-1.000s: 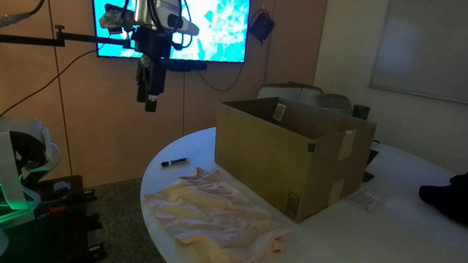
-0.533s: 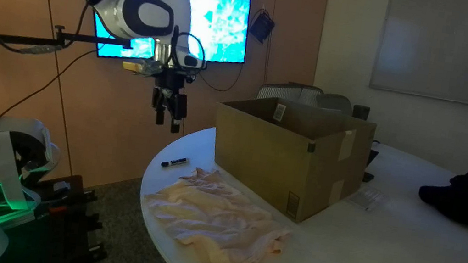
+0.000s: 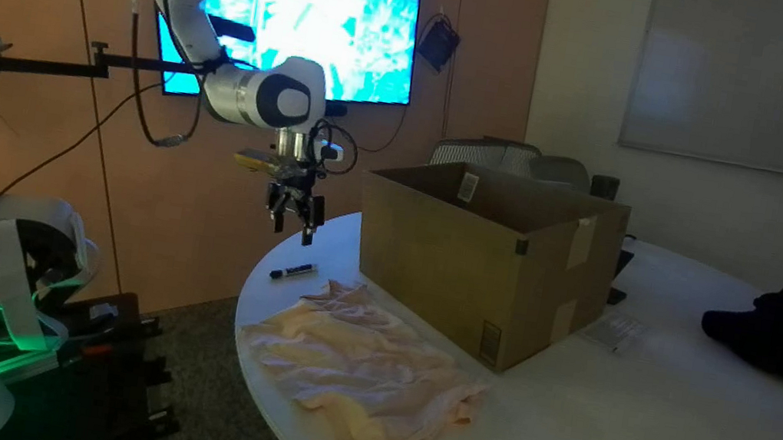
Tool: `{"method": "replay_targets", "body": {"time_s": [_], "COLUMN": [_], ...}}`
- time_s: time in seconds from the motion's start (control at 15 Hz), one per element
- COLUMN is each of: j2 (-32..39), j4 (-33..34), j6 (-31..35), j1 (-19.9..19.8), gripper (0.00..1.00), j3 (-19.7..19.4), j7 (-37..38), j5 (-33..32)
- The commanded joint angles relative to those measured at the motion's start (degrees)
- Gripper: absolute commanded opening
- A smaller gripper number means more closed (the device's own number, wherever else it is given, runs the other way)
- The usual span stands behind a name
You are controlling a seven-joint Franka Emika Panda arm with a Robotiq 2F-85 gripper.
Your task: Pick up the marker and wrap it on the cloth, then pick up the cloth and put it in the box
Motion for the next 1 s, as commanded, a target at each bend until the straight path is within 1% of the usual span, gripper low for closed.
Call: {"method": "replay_targets", "body": {"time_s": [0.0,0.2,0.33,0.47,0.8,0.93], "j2": [10.31,16.58,19.09,21.86,27.47,29.36], "j4": [9.48,14.88,17.82,20.25,25.48,26.95], "j6": [2.61,4.69,5.4,6.32,7.0,6.82], "j1": [3.51,5.23,5.83,6.91,10.6,11.29], "gripper": [1.0,1.0,1.0,1.0,1.0,1.0], "j3": [-0.34,0.23,1.01,0.99,-1.99,-2.86], "j7": [1.91,0.69,-0.27,0.04,4.08,4.93], "j5": [-0.77,1.37,3.07,3.47,2.0,2.14]}}
